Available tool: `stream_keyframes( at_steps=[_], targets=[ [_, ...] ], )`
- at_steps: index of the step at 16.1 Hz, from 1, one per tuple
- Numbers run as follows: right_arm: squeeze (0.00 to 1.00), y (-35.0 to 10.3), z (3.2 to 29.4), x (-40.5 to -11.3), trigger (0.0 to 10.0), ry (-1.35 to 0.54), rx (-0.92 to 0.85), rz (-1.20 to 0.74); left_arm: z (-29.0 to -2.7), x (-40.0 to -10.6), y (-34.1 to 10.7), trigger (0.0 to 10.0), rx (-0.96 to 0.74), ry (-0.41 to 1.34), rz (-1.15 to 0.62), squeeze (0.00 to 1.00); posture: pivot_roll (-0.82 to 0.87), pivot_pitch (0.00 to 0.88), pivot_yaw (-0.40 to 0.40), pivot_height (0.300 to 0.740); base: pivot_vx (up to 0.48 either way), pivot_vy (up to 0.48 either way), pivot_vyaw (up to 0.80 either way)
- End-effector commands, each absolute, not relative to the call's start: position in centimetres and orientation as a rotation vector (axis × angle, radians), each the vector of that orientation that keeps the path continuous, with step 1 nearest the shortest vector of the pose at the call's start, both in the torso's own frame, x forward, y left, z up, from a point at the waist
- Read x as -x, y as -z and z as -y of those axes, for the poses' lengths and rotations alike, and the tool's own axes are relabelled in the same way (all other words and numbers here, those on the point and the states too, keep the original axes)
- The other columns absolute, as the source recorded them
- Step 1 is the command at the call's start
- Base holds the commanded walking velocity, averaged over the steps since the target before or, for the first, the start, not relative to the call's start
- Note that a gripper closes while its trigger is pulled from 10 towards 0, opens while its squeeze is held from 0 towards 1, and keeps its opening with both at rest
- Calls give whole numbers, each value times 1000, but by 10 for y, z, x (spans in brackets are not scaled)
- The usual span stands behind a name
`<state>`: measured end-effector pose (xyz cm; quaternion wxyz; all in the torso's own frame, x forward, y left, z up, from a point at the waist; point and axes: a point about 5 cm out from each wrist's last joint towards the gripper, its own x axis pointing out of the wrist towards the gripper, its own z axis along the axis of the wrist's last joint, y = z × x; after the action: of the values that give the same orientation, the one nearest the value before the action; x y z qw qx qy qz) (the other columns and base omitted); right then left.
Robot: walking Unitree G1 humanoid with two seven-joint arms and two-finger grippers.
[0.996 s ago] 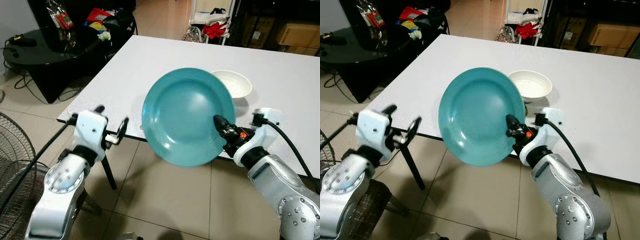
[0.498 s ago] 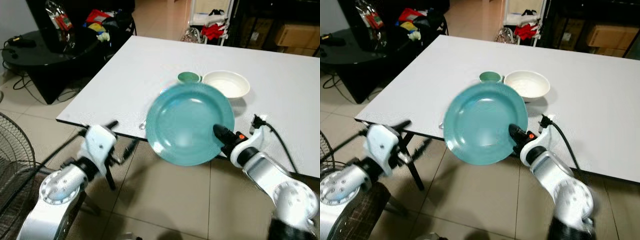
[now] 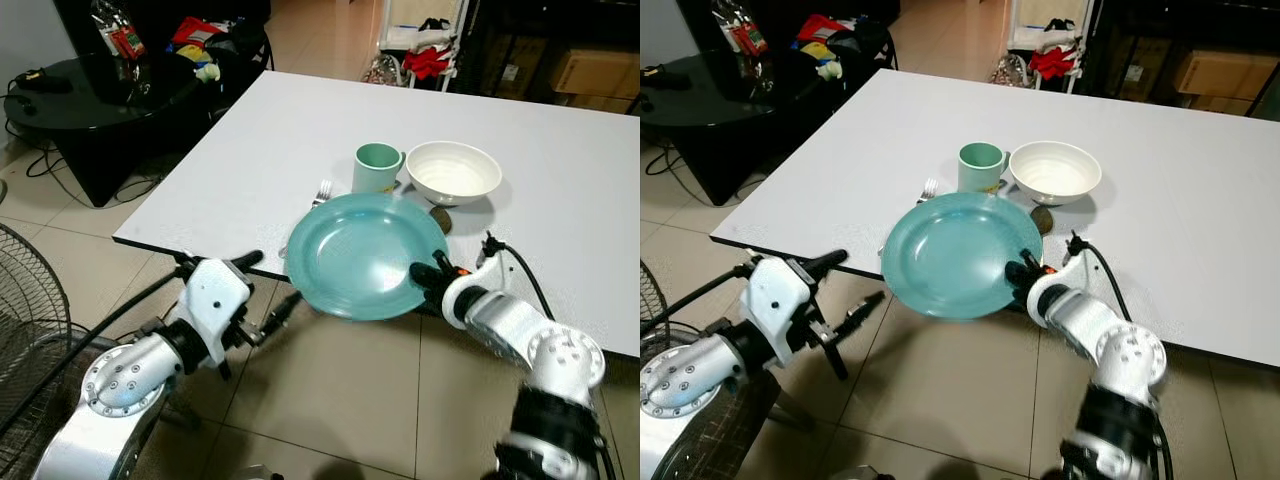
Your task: Setting the table
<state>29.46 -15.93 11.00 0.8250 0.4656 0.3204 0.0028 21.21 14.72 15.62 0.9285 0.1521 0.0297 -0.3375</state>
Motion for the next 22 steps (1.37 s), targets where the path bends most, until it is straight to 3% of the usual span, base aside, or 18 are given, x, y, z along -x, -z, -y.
stream_keyframes(
  at_steps=[1, 13, 14, 16, 22],
  targets=[
    [0, -113, 163, -301, 10000, 21, -1027, -671, -146, -210, -158, 10000, -312, 704, -63, 0, 16, 0, -6, 740, 0, 0, 0],
    [0, -109, 172, -341, 10000, 135, -1125, -655, -141, -211, -164, 10000, -304, 737, -61, 0, 23, 0, 2, 740, 0, 0, 0],
    [408, -107, 169, -342, 10000, 125, -1120, -660, -142, -211, -164, 10000, -307, 733, -63, 0, 26, 0, 0, 740, 0, 0, 0],
    [1000, -104, 167, -342, 10000, 114, -1124, -663, -142, -211, -164, 10000, -308, 729, -64, 0, 27, 0, -1, 740, 0, 0, 0],
    [1000, -119, 171, -331, 10000, 56, -1099, -579, -142, -211, -163, 10000, -304, 716, -65, 0, 21, 0, 1, 740, 0, 0, 0]
  ],
)
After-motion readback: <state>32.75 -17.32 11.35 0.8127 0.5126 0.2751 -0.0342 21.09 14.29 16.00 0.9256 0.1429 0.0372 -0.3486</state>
